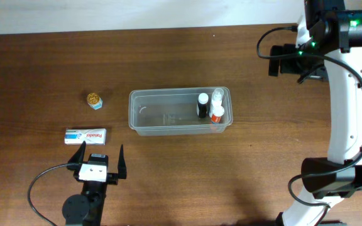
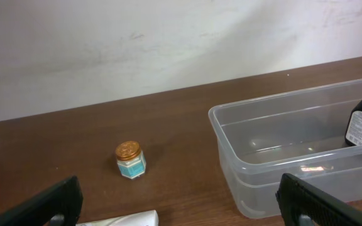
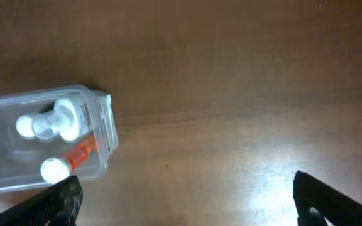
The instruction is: Pack container
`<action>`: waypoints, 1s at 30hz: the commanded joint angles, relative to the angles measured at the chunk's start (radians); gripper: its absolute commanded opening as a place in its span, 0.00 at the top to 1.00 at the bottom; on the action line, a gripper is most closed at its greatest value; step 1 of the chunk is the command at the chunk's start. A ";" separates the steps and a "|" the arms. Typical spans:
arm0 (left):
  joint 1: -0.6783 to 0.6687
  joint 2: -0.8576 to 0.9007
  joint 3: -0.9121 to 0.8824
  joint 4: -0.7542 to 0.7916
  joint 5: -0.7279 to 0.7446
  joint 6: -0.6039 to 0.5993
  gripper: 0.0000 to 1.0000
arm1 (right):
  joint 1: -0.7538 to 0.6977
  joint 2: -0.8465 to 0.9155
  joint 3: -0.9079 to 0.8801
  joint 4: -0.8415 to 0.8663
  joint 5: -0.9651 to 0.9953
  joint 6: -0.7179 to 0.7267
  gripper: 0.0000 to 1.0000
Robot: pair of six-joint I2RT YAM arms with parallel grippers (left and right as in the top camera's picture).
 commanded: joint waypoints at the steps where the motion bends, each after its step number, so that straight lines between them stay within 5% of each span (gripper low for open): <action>1: 0.006 -0.008 -0.005 -0.004 0.000 0.013 0.01 | -0.005 -0.098 -0.004 0.059 0.011 -0.012 0.02; 6: 0.006 -0.008 -0.005 -0.004 0.000 0.013 0.01 | -0.005 -0.284 -0.167 0.230 0.011 -0.013 0.02; 30: 0.006 -0.008 -0.005 -0.004 0.000 0.013 0.01 | -0.006 -1.336 -1.480 1.043 0.015 -0.031 0.02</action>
